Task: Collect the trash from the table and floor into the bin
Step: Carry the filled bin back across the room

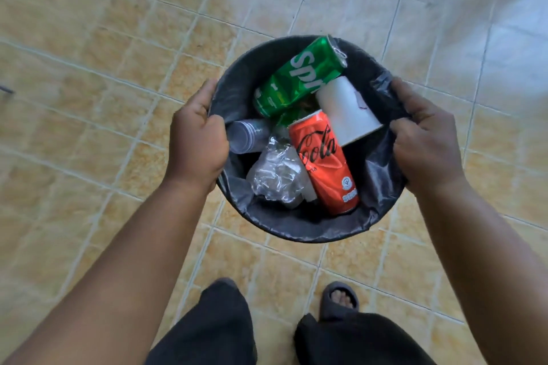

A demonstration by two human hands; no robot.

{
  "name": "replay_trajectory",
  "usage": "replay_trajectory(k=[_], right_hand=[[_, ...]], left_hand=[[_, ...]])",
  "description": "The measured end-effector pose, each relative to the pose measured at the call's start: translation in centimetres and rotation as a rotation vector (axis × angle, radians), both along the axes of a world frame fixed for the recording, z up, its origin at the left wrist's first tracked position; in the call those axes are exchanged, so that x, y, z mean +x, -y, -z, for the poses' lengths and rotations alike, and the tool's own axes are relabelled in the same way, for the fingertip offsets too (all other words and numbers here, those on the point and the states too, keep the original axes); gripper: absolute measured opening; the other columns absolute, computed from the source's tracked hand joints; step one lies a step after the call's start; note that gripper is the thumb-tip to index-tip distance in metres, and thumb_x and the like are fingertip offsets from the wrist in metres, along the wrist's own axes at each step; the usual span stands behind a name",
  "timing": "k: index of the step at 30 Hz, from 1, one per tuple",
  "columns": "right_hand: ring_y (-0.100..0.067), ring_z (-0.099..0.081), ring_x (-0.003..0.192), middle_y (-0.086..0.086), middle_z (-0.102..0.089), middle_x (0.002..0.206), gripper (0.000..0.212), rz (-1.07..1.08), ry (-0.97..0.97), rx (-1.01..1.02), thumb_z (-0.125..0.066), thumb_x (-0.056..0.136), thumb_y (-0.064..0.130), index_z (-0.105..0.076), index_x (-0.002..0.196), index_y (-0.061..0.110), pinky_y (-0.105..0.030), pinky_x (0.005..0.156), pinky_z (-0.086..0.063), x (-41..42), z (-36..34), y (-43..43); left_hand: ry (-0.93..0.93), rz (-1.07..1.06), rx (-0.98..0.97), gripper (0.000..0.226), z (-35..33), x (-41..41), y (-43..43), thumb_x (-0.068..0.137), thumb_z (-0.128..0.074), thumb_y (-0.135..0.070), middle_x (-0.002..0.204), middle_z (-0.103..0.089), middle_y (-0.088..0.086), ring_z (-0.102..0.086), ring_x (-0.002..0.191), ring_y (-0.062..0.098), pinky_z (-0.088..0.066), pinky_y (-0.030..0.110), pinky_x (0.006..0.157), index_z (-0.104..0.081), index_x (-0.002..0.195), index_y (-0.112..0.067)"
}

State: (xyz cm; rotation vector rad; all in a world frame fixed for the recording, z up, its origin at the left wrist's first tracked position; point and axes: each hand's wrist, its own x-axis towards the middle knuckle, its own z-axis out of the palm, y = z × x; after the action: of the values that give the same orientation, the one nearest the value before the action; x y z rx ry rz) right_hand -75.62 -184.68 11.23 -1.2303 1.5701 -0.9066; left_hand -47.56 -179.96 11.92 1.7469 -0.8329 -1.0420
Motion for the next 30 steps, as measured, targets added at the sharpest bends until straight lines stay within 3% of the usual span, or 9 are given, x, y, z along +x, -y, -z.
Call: replay_trajectory(k=[7,15,17,23,26,30], right_hand=[[-0.006,-0.056,0.125,0.012,-0.062,0.132,0.068,-0.072,0.012,0.008,-0.041,0.081,-0.007,-0.057,0.137,0.027,-0.042,0.108,-0.045,3.6,-20.2,-3.5],[0.000,-0.058,0.119,0.018,-0.065,0.124,0.071,-0.222,-0.038,-0.006,-0.040,0.077,-0.006,-0.059,0.134,0.033,-0.038,0.107,-0.046,7.9,-38.1,-7.5],[0.002,-0.059,0.116,0.022,-0.065,0.121,0.072,-0.256,-0.062,-0.030,-0.040,0.077,-0.006,-0.059,0.133,0.034,-0.036,0.106,-0.047,9.3,-41.2,-8.9],[-0.009,-0.062,0.115,0.019,-0.065,0.123,0.070,-0.313,-0.116,-0.024,-0.039,0.077,0.002,-0.056,0.132,0.042,-0.044,0.102,-0.050,14.1,-45.7,-13.0],[-0.013,-0.062,0.116,0.018,-0.065,0.123,0.071,-0.354,-0.118,-0.036,-0.040,0.077,0.001,-0.056,0.132,0.042,-0.046,0.101,-0.050,17.2,-46.8,-14.7],[-0.015,-0.063,0.114,0.016,-0.065,0.119,0.071,-0.418,-0.102,-0.051,-0.040,0.080,-0.006,-0.058,0.132,0.038,-0.038,0.098,-0.051,22.4,-48.0,-16.7]], left_hand=[[0.013,-0.160,0.013,0.071,-20.3,2.2,-6.4,0.080,-0.036,0.007,0.135,-0.062,-0.008,-0.059,0.123,0.007,-0.047,0.039,0.108,-0.049,0.145,-0.018],[0.023,-0.330,0.001,0.070,-37.4,4.7,-15.0,0.082,-0.035,0.009,0.138,-0.059,-0.005,-0.059,0.123,0.007,-0.048,0.036,0.107,-0.045,0.147,-0.016],[0.036,-0.347,-0.016,0.070,-39.9,5.6,-17.1,0.082,-0.035,0.007,0.140,-0.058,-0.006,-0.059,0.123,0.006,-0.049,0.037,0.105,-0.045,0.147,-0.018],[0.062,-0.401,-0.023,0.069,-44.4,9.2,-22.7,0.086,-0.034,0.005,0.146,-0.052,-0.008,-0.063,0.108,-0.007,-0.054,0.030,0.096,-0.044,0.148,-0.024],[0.066,-0.440,-0.037,0.067,-45.6,11.7,-25.4,0.088,-0.034,0.005,0.148,-0.051,-0.005,-0.061,0.116,0.003,-0.049,0.034,0.102,-0.043,0.148,-0.024],[0.074,-0.511,-0.050,0.067,-46.1,15.7,-28.7,0.091,-0.034,0.005,0.147,-0.052,-0.004,-0.056,0.083,0.010,-0.048,0.030,0.075,-0.044,0.148,-0.027]])
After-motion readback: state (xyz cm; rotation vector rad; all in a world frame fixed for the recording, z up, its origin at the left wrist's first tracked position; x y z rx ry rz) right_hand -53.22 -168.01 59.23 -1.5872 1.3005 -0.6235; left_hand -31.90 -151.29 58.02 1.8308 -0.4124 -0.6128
